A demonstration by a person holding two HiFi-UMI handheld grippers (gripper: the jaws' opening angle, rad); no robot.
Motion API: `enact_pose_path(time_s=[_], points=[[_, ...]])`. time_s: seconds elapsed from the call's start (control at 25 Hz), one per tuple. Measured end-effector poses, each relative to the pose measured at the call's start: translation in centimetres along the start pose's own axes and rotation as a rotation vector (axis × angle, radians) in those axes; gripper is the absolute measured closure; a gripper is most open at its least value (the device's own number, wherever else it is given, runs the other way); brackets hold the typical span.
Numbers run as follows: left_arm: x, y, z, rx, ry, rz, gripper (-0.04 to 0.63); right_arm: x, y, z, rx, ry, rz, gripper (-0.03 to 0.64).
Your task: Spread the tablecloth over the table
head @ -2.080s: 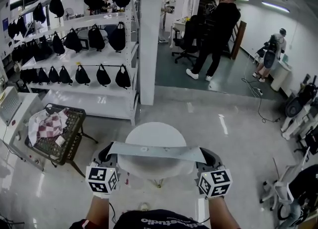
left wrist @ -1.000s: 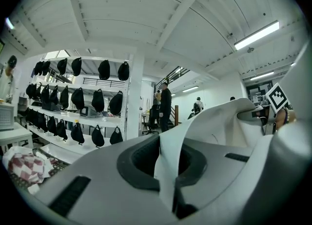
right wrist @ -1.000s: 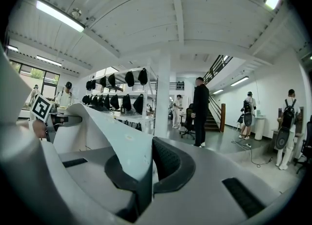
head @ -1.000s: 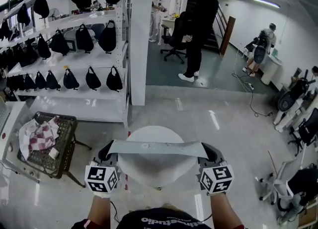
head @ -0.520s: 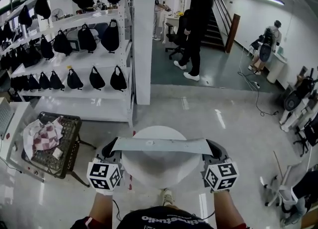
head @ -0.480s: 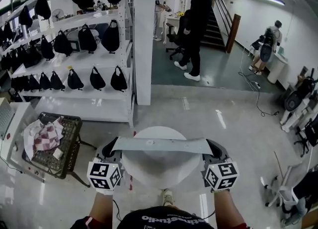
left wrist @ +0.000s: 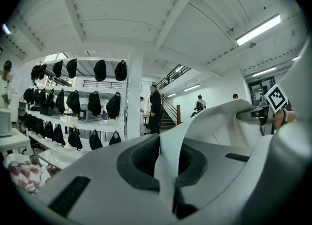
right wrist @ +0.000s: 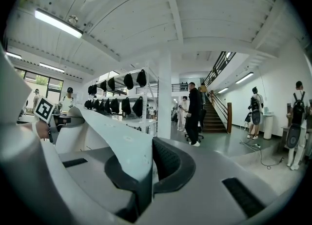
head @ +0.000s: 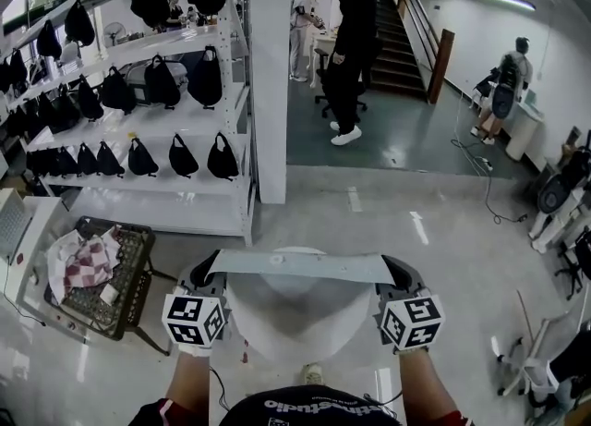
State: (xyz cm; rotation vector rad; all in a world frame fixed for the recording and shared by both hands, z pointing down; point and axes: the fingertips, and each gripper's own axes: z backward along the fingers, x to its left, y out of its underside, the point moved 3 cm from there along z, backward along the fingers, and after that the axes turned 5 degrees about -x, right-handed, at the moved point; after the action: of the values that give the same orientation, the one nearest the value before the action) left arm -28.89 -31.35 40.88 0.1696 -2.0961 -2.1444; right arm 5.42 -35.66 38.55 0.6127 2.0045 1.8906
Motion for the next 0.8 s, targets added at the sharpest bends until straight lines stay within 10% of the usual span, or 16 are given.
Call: enact_pose_path(time_s=[0.8], points=[[-0.5, -2.8, -9.2, -0.034, -0.043, -0.058, 0.574, -6.7, -2.1, -7.3, -0.054, -0.039, -0.013, 0.588]])
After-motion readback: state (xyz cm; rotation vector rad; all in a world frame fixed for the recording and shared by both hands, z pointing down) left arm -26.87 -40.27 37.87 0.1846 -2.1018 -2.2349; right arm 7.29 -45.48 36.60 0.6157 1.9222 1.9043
